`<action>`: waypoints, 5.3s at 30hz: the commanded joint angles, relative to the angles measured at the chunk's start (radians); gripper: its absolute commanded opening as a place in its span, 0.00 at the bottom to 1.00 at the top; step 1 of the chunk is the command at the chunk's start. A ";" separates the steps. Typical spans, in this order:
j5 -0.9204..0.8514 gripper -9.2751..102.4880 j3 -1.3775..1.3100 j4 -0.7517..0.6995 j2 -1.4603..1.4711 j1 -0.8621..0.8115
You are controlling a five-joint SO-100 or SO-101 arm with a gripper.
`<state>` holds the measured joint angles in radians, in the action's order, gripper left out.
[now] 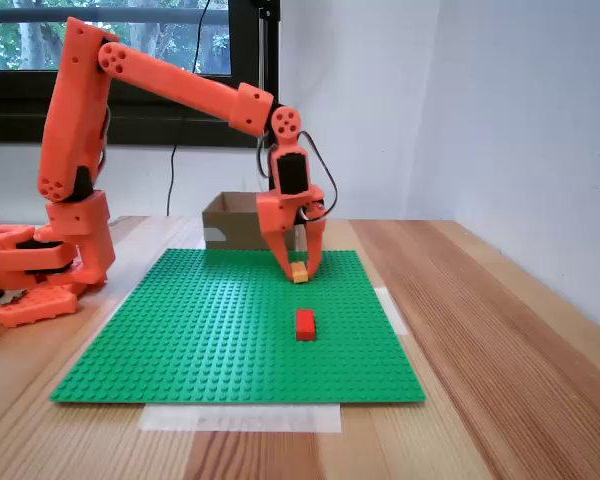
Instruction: Pick the yellow lego block and put it in the box.
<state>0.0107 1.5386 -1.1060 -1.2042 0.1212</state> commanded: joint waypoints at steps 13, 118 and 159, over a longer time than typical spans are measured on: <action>-0.017 0.15 -0.025 -0.063 -0.156 -0.021; 0.028 0.15 0.150 -0.089 -0.499 0.515; 0.041 0.15 0.189 -0.021 -0.368 0.537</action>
<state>0.0460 1.7840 -1.1183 -1.5800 0.6642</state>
